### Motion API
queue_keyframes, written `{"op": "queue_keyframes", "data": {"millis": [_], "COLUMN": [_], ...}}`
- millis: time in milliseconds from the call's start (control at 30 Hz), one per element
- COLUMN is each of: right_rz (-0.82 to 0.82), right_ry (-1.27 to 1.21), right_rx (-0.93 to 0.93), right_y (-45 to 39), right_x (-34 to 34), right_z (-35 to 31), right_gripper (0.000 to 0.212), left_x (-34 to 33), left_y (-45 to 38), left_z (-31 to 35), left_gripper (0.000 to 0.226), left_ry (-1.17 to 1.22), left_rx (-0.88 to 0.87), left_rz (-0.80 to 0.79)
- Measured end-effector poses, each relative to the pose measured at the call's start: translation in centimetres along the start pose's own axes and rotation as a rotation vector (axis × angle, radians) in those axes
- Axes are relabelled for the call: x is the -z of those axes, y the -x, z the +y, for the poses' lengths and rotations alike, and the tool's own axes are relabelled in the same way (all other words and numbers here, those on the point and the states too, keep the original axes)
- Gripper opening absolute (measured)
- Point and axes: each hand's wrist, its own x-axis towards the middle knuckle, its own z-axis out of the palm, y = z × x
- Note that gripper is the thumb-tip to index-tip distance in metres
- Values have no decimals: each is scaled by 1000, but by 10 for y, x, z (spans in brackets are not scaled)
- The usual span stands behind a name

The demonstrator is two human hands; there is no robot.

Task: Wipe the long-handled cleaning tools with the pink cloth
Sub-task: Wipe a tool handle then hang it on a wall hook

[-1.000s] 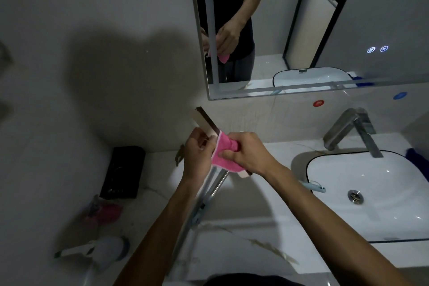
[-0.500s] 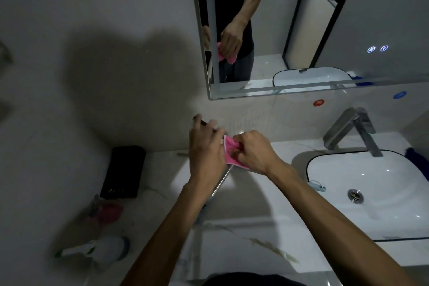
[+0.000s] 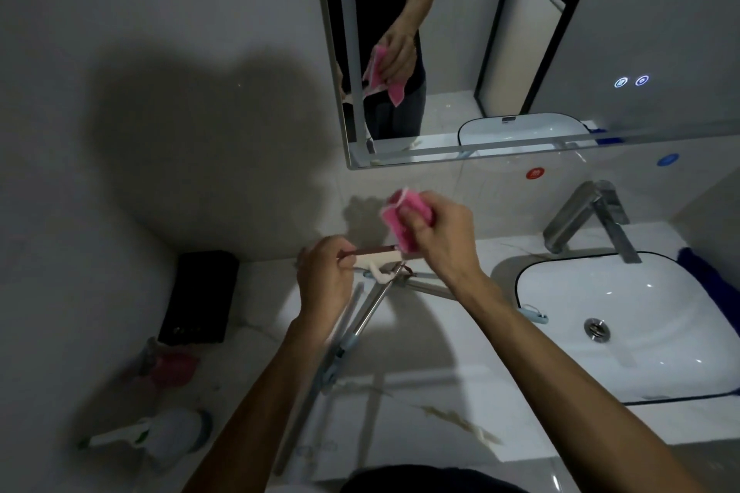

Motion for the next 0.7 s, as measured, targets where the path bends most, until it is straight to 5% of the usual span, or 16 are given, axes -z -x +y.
{"op": "queue_keyframes", "data": {"millis": [133,233,400,700], "right_rz": [313,383,384,142], "right_ry": [-340,-516,-651,-523], "right_rx": [-95,-275,-473,-254], "right_y": [-5,-5,-3,5], "right_x": [7,1,-9,-19], "right_z": [2,9,11,-13], "right_gripper": [14,14,11,10], "left_x": [6,10,14,2], "left_y": [-2,-5,-10,-5], "left_z": [-12,-5,7,16], "left_gripper": [9,24,27,14], "left_ry": [44,155,263,442], "left_rx": [130,144,194,261], "left_rz": [-28,-18,37,-16]}}
